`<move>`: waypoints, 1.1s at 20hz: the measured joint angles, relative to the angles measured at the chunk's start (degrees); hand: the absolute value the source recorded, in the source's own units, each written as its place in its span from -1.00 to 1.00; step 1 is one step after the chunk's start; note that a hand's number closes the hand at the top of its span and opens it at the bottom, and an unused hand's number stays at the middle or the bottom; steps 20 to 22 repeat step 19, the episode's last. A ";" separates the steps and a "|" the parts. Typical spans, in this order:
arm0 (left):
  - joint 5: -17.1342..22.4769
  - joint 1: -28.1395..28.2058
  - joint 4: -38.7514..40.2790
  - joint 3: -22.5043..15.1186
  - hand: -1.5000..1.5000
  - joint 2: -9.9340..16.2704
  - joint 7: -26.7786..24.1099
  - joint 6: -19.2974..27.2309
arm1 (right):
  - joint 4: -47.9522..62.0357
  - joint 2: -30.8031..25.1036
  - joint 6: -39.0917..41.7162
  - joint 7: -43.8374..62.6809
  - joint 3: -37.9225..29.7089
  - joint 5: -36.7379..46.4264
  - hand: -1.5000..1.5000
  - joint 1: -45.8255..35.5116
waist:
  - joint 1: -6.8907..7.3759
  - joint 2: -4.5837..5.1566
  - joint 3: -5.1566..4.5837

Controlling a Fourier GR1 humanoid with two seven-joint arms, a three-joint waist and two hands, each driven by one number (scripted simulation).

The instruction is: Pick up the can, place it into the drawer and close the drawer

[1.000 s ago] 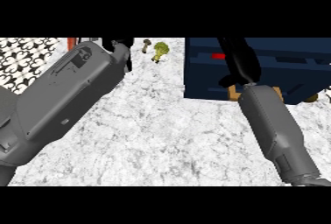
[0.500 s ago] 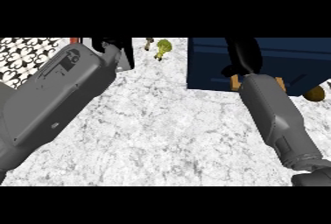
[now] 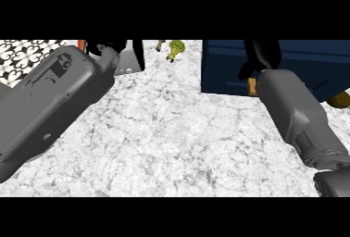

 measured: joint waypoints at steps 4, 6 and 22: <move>-0.18 0.49 -0.93 0.43 -1.00 0.61 0.41 -0.63 | 2.25 -1.27 1.42 -0.48 -0.52 -0.06 -1.00 -1.77 | 0.24 0.48 0.21; -0.26 0.82 -1.49 0.59 -1.00 1.03 0.59 -1.08 | 3.21 -1.54 2.93 -2.38 -1.16 -0.80 -1.00 -2.42 | 0.33 0.57 0.28; -0.87 3.25 -5.46 0.29 -1.00 2.02 2.09 -0.35 | 3.85 -0.60 14.19 -17.77 -18.68 -19.43 -1.00 -4.36 | -0.15 0.13 0.34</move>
